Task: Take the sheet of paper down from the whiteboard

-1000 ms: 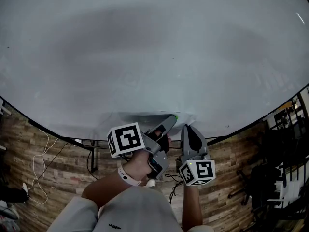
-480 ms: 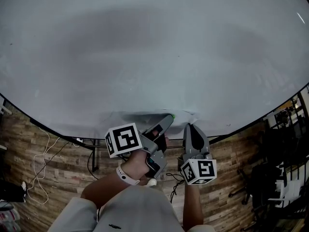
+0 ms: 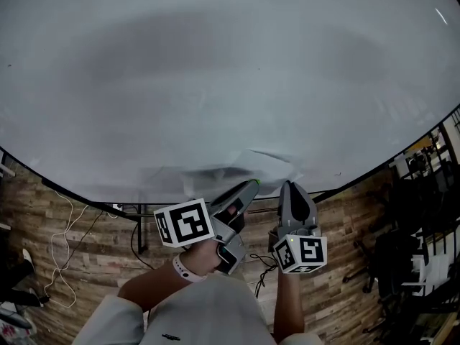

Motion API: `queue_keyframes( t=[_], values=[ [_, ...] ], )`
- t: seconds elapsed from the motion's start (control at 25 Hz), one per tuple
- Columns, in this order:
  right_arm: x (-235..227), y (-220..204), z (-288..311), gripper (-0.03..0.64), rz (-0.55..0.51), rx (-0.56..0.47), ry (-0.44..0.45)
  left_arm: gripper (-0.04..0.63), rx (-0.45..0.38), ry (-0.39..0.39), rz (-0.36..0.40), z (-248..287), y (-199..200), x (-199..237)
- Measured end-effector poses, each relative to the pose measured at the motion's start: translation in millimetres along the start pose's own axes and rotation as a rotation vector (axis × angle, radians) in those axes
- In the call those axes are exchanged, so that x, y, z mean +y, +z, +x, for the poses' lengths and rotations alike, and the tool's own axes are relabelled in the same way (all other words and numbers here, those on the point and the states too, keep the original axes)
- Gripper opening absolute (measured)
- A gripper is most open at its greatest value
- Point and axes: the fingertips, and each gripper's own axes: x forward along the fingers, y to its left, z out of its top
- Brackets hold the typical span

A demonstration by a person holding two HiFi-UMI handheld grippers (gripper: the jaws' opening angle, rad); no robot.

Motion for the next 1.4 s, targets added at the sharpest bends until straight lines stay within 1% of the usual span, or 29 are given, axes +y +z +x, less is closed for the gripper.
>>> queue_keyframes(
  t=[0.08,0.2,0.28,0.36,0.52,0.6,0.76,1.04,1.16,1.28,1.4],
  values=[
    [-4,1,-7,0.011,0.003,-0.001,-0.02,0.117,-0.002,0.002,0.043,-4,-1,-1],
    [-12,2,-18,0.011,0.004,-0.002,-0.053,0.117,-0.006,0.004,0.08,-10,-4,0],
    [-17,1,-26,0.011,0.002,-0.002,-0.076,0.117,-0.01,0.018,0.119,-16,-6,6],
    [-23,3,-35,0.011,-0.002,-0.003,-0.1,0.117,-0.014,0.04,0.184,-21,-7,11],
    [-37,7,-55,0.011,-0.013,0.0,-0.15,0.117,-0.023,0.074,0.35,-31,-6,11],
    [-43,10,-65,0.011,-0.024,0.002,-0.17,0.117,-0.031,0.091,0.419,-35,-4,13],
    [-57,15,-85,0.011,-0.036,-0.008,-0.22,0.117,-0.037,0.119,0.51,-39,-3,19],
    [-69,12,-116,0.011,-0.017,-0.008,-0.293,0.117,-0.058,0.155,0.681,-48,0,24],
    [-69,6,-129,0.011,-0.01,-0.002,-0.324,0.117,-0.056,0.159,0.729,-51,-1,25],
    [-68,1,-141,0.011,-0.02,0.009,-0.356,0.117,-0.051,0.169,0.759,-54,2,28],
    [-69,-3,-153,0.011,-0.038,0.025,-0.369,0.117,-0.042,0.182,0.783,-54,0,32]
  ],
)
